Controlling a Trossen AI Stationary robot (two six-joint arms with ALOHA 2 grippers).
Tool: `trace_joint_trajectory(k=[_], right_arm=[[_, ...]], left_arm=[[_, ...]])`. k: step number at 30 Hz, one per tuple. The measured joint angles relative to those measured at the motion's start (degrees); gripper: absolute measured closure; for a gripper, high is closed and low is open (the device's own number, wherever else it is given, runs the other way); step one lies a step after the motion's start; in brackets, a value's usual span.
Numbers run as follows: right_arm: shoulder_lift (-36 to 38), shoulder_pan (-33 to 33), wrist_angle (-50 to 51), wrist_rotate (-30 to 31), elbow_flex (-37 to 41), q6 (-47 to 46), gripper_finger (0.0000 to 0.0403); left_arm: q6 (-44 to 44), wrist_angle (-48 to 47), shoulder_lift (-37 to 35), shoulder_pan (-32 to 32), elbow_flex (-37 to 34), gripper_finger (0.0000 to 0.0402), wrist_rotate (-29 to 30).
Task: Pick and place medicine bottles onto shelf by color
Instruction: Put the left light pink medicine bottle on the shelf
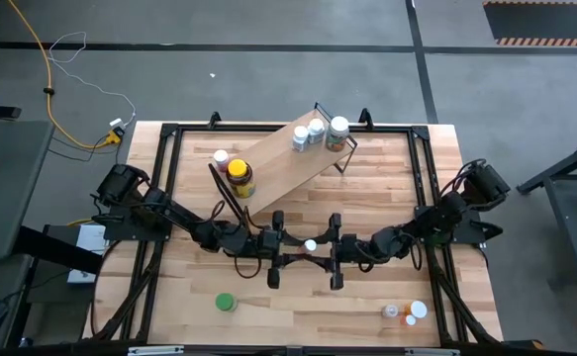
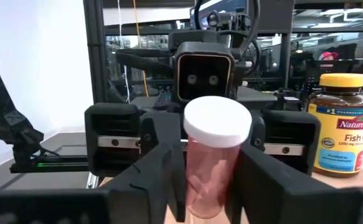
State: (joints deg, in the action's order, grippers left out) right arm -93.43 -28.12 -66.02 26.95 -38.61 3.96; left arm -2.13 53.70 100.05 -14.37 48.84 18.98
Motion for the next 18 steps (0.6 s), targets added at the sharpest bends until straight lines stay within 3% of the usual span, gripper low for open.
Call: trace_joint_trajectory(k=[7, 18], right_arm=[[0.0, 0.0, -0.1, 0.2, 0.0, -0.3, 0.0295], [0.0, 0.0, 0.0, 0.1, 0.0, 0.1, 0.0303]], left_arm=[[0.6, 0.1, 0.0, 0.0, 0.0, 0.0304, 0.6], [2.6, 0.1, 0.0, 0.0, 0.0, 0.0302, 0.6]])
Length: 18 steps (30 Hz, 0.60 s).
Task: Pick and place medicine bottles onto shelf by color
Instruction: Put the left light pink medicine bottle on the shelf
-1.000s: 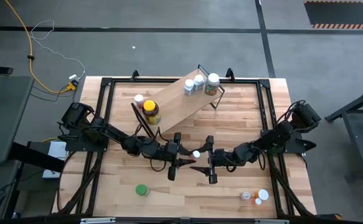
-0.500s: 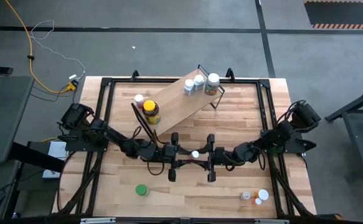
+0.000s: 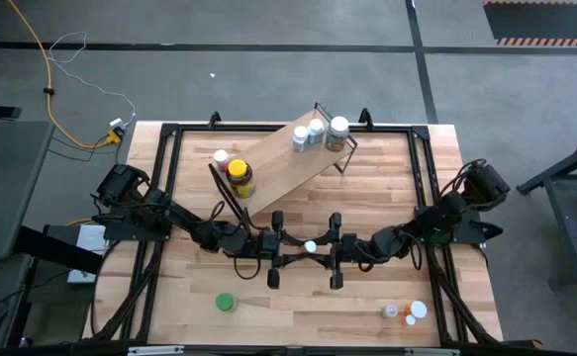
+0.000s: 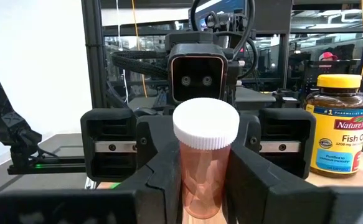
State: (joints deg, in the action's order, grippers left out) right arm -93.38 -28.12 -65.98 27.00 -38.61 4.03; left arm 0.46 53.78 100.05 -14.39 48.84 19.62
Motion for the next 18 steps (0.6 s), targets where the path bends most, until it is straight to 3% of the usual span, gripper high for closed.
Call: trace_joint_trajectory(k=[4, 11, 18], right_arm=[[0.0, 0.0, 0.1, -0.1, 0.0, 0.1, 0.0304], [0.2, -0.2, 0.3, 1.7, 0.0, 1.3, 0.0304], [4.2, -0.8, 5.2, 3.0, 0.0, 2.3, 0.0304]], left_arm=[[1.1, -0.1, 0.0, -0.4, 0.0, 0.0282, 0.3], [1.7, -0.4, 0.0, -0.9, 0.0, 0.0210, 0.7], [2.8, -3.0, 0.0, -1.4, 0.0, 0.0155, 1.2]])
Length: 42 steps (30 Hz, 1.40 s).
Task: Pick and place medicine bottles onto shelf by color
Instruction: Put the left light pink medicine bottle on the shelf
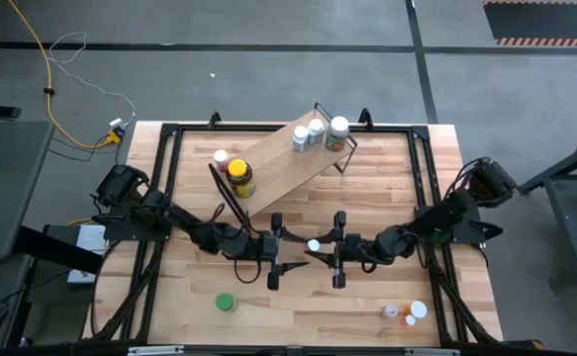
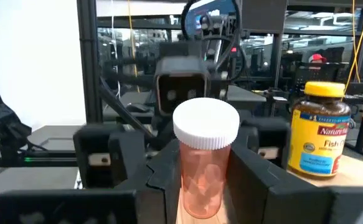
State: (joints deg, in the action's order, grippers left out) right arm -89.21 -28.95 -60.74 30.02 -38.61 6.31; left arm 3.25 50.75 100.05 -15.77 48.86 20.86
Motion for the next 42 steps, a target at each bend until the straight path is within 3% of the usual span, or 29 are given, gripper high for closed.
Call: trace_joint_trajectory(k=[6, 12, 17, 21, 30, 33, 37, 39, 42], right_arm=[[5.6, 0.0, 7.6, 0.2, 0.0, 0.1, 0.0304], [11.4, 0.3, 17.1, 5.7, 0.0, 0.2, 0.0304], [13.1, 2.9, 22.9, 6.6, 0.0, -0.7, 0.0304], [12.6, 7.4, 27.2, 5.7, 0.0, -3.2, 0.0304], [9.4, 19.8, 26.6, 1.4, 0.1, -4.8, 0.0304], [6.8, 24.2, 23.5, 1.9, 0.1, -5.0, 0.0304], [3.5, 29.6, 19.2, 9.2, 0.1, -7.8, 0.0304], [2.4, 32.4, 18.9, 12.7, 0.1, -11.4, 0.0304], [1.3, 36.0, 20.4, 12.6, 0.1, -15.6, 0.0304]], left_arm=[[0.0, -5.0, -1.6, -0.5, 0.0, 0.0141, 0.0], [-4.3, -20.4, -8.2, -2.2, 0.0, 0.0143, -3.5], [-10.2, -33.7, -15.8, -3.9, 0.0, 0.0144, -8.1], [-12.0, -38.2, -22.2, -6.2, -1.0, 0.0144, -4.3], [-2.6, -24.0, -39.4, -11.7, -14.0, 0.0145, 13.4], [-1.6, -22.0, -45.7, -11.6, -18.2, 0.0145, 14.7], [-2.9, -22.7, -51.3, -11.5, -21.4, 0.0145, 14.7], [-3.4, -22.6, -52.7, -11.5, -22.3, 0.0145, 14.5], [-4.1, -22.6, -53.5, -11.7, -22.6, 0.0145, 14.5]])
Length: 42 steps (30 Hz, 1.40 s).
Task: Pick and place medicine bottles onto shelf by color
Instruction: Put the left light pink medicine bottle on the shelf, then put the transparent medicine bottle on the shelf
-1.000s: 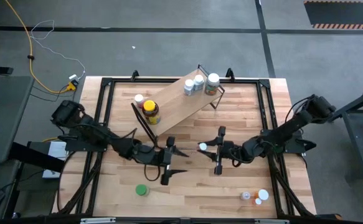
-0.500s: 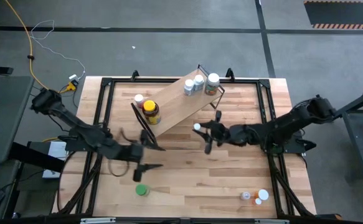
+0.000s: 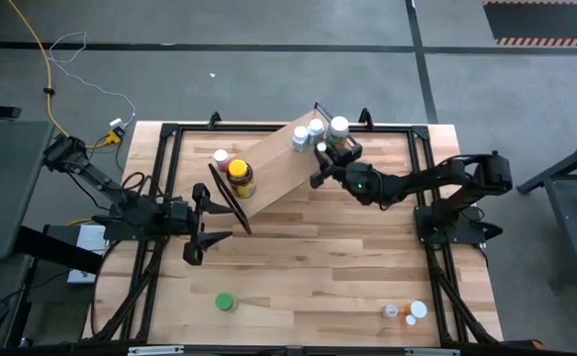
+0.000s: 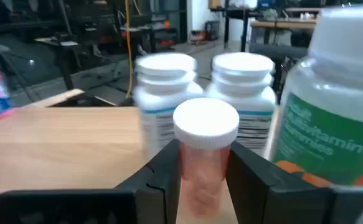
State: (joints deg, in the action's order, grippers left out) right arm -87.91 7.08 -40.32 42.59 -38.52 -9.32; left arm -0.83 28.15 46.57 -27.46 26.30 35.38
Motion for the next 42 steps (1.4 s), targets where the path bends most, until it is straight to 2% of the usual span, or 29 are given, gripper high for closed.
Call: trace_joint_trajectory(k=[5, 15, 29, 32, 42], right_arm=[[-1.2, 2.2, 0.7, -1.1, 0.0, -0.1, 0.0304], [-1.4, 2.0, 0.8, -1.2, 0.0, 4.7, 0.0304], [-1.4, 2.0, 0.8, -2.2, 0.0, 4.4, 0.0301], [-1.4, 1.8, 0.8, -1.4, 0.0, 5.3, 0.0282], [-1.4, 1.4, 0.5, -0.5, 0.0, 4.9, 0.0185]], left_arm=[[0.0, -0.1, 0.0, -0.1, 0.0, 0.0145, -0.2], [0.0, 0.0, 0.0, -0.1, 0.0, 0.0145, -0.2], [0.5, -0.1, 0.1, -0.1, 0.0, 0.0145, -0.2], [0.5, -0.1, 0.1, -0.1, 0.0, 0.0145, -0.2], [0.6, -0.1, 0.1, -0.1, 0.0, 0.0145, 0.0]])
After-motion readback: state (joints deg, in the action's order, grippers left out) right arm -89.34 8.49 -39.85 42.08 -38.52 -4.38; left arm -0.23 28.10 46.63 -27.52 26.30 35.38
